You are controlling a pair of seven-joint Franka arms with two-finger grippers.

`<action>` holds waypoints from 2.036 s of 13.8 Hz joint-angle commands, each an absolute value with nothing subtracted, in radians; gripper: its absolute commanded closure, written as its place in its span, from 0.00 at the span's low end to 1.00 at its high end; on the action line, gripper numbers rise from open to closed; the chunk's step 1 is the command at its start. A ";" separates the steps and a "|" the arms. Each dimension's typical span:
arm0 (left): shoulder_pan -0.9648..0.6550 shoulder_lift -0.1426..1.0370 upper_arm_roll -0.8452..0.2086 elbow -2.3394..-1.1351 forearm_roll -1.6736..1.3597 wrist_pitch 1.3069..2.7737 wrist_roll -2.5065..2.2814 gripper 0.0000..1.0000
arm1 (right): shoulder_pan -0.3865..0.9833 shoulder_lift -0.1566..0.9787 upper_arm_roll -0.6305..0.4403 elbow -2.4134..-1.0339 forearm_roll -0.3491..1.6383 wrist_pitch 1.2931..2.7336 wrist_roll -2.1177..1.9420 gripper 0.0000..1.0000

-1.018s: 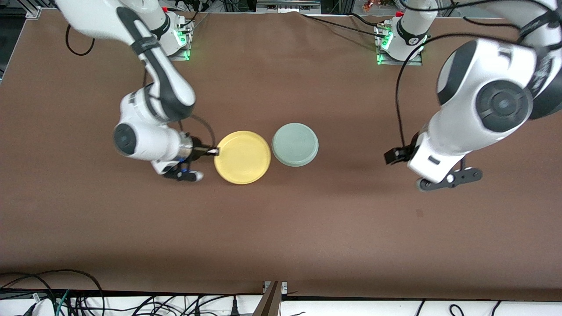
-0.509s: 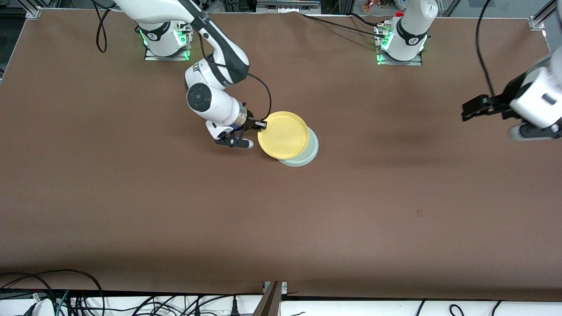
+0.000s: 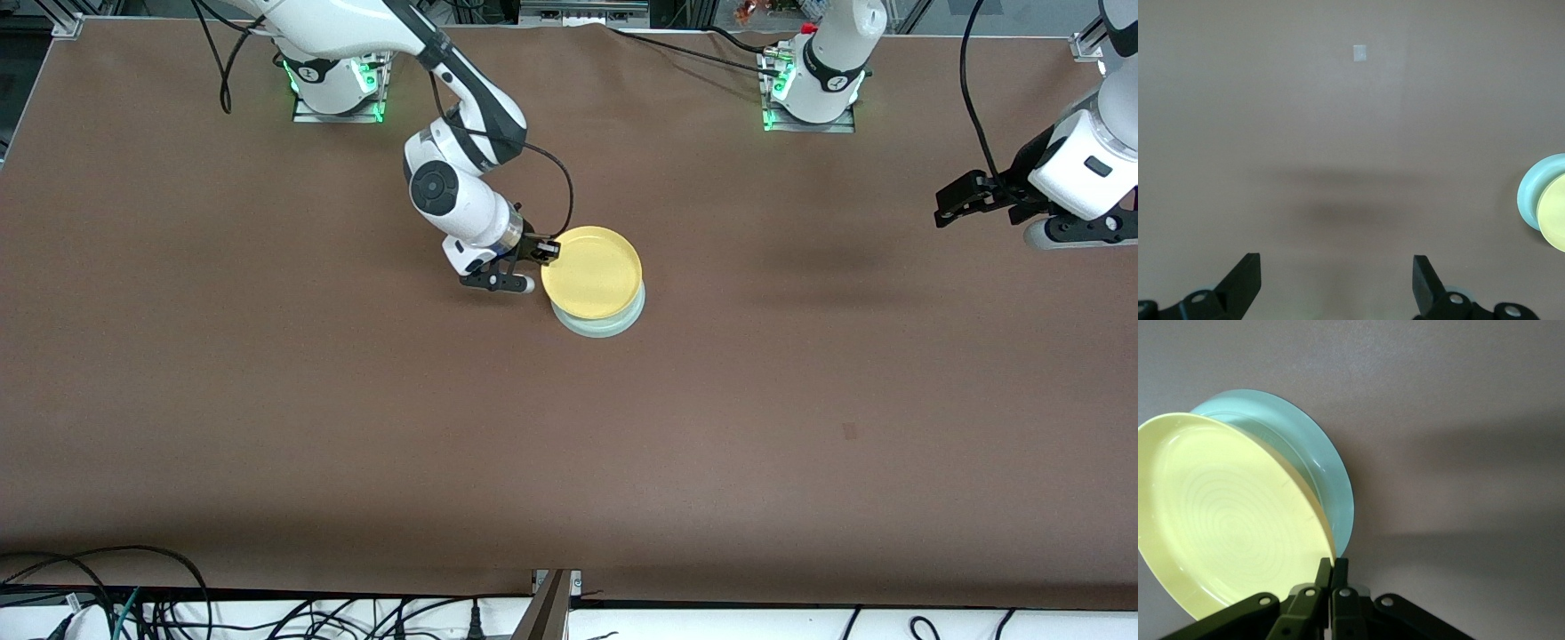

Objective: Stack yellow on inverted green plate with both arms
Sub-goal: 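Release the yellow plate and pull the right gripper back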

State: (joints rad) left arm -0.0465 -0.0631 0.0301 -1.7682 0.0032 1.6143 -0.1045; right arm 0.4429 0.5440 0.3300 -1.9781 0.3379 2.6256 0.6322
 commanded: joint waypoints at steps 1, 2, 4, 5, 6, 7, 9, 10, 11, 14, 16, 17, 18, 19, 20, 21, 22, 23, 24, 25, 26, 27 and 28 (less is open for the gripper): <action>-0.015 -0.107 0.026 -1.809 0.003 1.632 -0.071 0.00 | 0.466 0.561 0.321 -1.976 0.345 2.675 0.640 1.00; -0.008 -0.106 0.028 -1.809 0.003 1.632 -0.071 0.00 | 0.466 0.561 0.321 -1.977 0.344 2.675 0.638 1.00; -0.005 -0.107 0.028 -1.809 0.003 1.632 -0.071 0.00 | 0.465 0.561 0.313 -1.971 0.345 2.674 0.641 0.86; -0.005 -0.106 0.028 -1.806 0.003 1.638 -0.071 0.00 | 0.462 0.560 0.311 -1.971 0.344 2.674 0.653 0.01; -0.005 -0.094 0.028 -1.787 0.003 1.643 -0.071 0.00 | 0.460 0.548 0.307 -1.965 0.342 2.668 0.646 0.00; -0.003 -0.083 0.029 -1.763 0.003 1.638 -0.072 0.00 | 0.459 0.525 0.276 -1.953 0.336 2.645 0.643 0.00; 0.012 -0.078 0.031 -1.753 0.003 1.643 -0.069 0.00 | 0.457 0.473 0.192 -1.883 0.318 2.466 0.612 0.00; 0.017 -0.075 0.031 -1.749 0.002 1.643 -0.083 0.00 | 0.457 0.454 0.136 -1.826 0.292 2.331 0.559 0.00; 0.017 -0.061 0.028 -1.718 0.002 1.632 -0.089 0.00 | 0.457 0.445 0.079 -1.763 0.266 2.198 0.493 0.00; 0.029 -0.017 0.031 -1.634 0.002 1.605 -0.083 0.00 | 0.457 0.439 -0.133 -1.565 0.249 1.845 0.249 0.00; 0.023 0.000 0.023 -1.617 0.002 1.603 -0.078 0.00 | 0.456 0.439 -0.275 -1.471 0.249 1.685 0.056 0.00; 0.018 0.009 0.020 -1.617 0.002 1.594 -0.080 0.00 | 0.456 0.439 -0.338 -1.435 0.247 1.624 -0.019 0.00; 0.015 0.009 0.014 -1.617 0.003 1.589 -0.081 0.00 | 0.456 0.439 -0.395 -1.398 0.247 1.570 -0.078 0.00; 0.015 0.009 -0.001 -1.615 0.003 1.588 -0.084 0.00 | 0.456 0.439 -0.444 -1.369 0.248 1.521 -0.127 0.00; 0.015 0.011 -0.008 -1.615 0.003 1.588 -0.084 0.00 | 0.456 0.439 -0.489 -1.344 0.247 1.479 -0.179 0.00; 0.015 0.011 -0.008 -1.614 0.003 1.588 -0.084 0.00 | 0.456 0.439 -0.529 -1.324 0.247 1.441 -0.211 0.00; 0.015 0.009 -0.008 -1.614 0.003 1.589 -0.083 0.00 | 0.457 0.437 -0.552 -1.313 0.247 1.416 -0.210 0.00; 0.015 0.009 -0.008 -1.614 0.003 1.589 -0.083 0.00 | 0.454 0.420 -0.555 -1.293 0.239 1.392 -0.209 0.00; 0.015 0.009 -0.008 -1.614 0.005 1.589 -0.083 0.00 | 0.454 0.391 -0.537 -1.283 0.198 1.391 -0.207 0.00; 0.015 0.009 -0.009 -1.614 0.003 1.589 -0.081 0.00 | 0.427 0.373 -0.494 -1.284 0.149 1.394 -0.210 0.00; 0.017 0.011 -0.009 -1.614 0.005 1.589 -0.081 0.00 | 0.363 0.335 -0.403 -1.293 0.109 1.396 -0.210 0.00; 0.017 0.011 -0.009 -1.614 0.003 1.589 -0.080 0.00 | 0.272 0.292 -0.296 -1.324 0.071 1.397 -0.207 0.00; 0.017 0.011 -0.009 -1.614 0.003 1.589 -0.078 0.00 | 0.221 0.249 -0.240 -1.350 0.058 1.408 -0.201 0.00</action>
